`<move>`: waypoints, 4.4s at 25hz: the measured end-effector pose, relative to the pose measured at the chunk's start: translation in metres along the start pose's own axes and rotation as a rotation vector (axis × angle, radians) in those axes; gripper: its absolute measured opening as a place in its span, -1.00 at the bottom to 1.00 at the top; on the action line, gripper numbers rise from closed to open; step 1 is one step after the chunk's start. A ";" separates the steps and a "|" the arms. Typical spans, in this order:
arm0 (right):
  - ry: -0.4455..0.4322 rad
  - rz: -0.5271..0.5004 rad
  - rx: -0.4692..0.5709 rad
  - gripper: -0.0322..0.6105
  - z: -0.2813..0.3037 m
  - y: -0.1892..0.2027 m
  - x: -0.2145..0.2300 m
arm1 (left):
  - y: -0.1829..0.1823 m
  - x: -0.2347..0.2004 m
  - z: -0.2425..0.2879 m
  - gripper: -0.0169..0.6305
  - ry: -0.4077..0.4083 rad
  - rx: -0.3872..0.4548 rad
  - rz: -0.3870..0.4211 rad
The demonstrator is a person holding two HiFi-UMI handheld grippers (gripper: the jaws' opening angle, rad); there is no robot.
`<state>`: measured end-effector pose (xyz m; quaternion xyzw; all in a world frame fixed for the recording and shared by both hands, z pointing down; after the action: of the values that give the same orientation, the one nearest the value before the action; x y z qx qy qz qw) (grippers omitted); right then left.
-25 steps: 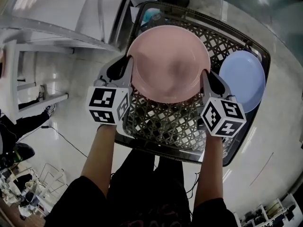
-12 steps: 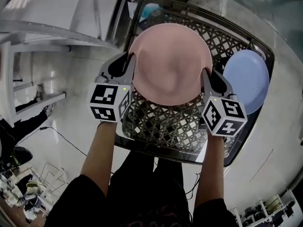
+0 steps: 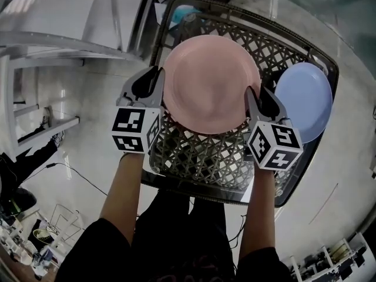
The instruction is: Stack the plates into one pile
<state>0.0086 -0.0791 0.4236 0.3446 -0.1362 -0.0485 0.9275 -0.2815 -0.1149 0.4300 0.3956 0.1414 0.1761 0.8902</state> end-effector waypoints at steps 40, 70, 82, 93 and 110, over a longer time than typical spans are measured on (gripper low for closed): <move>0.270 0.253 0.154 -0.89 -0.132 0.069 0.083 | -0.042 0.115 0.018 -0.96 0.262 0.031 0.201; 0.274 0.367 0.081 -0.52 -0.106 0.069 0.110 | -0.100 0.165 0.118 -0.46 0.351 -0.441 0.571; 0.275 0.360 0.068 -0.58 -0.095 0.063 0.111 | -0.102 0.162 0.128 -0.79 0.325 -0.451 0.559; 0.256 0.353 0.131 -0.64 -0.108 0.062 0.106 | -0.109 0.163 0.108 -0.81 0.290 -0.382 0.554; 0.085 0.433 0.149 -0.67 -0.135 0.025 0.143 | -0.188 0.204 0.062 -0.83 0.153 -0.394 0.562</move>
<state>0.1840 -0.0018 0.3731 0.3766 -0.1712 0.1765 0.8931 -0.0364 -0.1863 0.3058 0.2251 0.0563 0.4673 0.8531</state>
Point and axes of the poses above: the fingertips, and each gripper's own axes: z forward along the fingers, x to its right, y out of its underside, the point moved 9 cm from there along -z, backward along the fingers, and after that the axes turned 6 degrees about -x, right-handed, at the moved point
